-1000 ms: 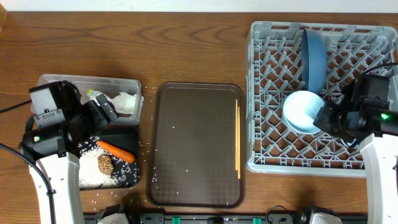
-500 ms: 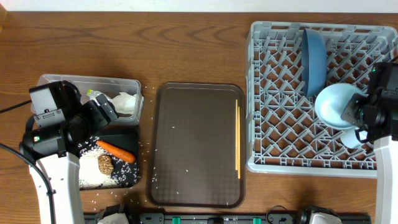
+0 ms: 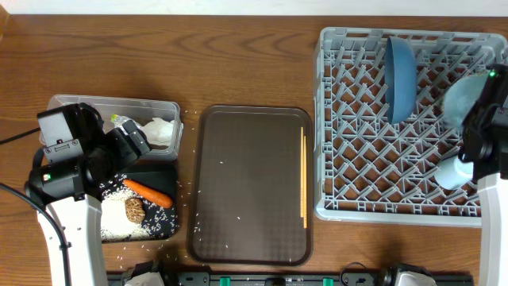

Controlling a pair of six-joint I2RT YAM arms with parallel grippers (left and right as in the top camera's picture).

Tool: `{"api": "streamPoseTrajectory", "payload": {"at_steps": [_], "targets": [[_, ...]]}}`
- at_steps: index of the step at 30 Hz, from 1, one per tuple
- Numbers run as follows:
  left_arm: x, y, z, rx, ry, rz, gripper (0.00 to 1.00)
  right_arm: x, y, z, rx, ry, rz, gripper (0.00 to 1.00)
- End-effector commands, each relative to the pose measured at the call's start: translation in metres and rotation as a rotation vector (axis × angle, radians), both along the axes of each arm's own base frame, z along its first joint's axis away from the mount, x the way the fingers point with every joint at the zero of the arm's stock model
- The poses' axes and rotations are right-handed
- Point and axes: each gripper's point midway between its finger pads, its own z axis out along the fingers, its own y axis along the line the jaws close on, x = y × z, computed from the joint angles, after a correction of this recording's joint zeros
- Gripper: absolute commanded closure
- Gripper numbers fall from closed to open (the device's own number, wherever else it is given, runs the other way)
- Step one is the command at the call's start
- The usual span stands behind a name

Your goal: Sort waste into correct bins and load items into the dishwasher rack

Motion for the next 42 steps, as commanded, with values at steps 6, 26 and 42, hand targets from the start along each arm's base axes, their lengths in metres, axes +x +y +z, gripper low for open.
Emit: {"api": "streamPoseTrajectory", "payload": {"at_steps": [6,26,42], "targets": [[0.002,0.004,0.006,0.026,-0.009,-0.002,0.02,0.011,-0.051,0.036,-0.299,0.101,-0.121,0.99],[0.002,0.004,0.006,0.026,-0.009,-0.002,0.02,0.063,-0.107,-0.030,-0.502,0.555,-0.153,0.99],[0.002,0.004,0.006,0.026,-0.009,-0.002,0.02,0.102,-0.141,-0.083,-0.541,0.643,-0.072,0.99]]}}
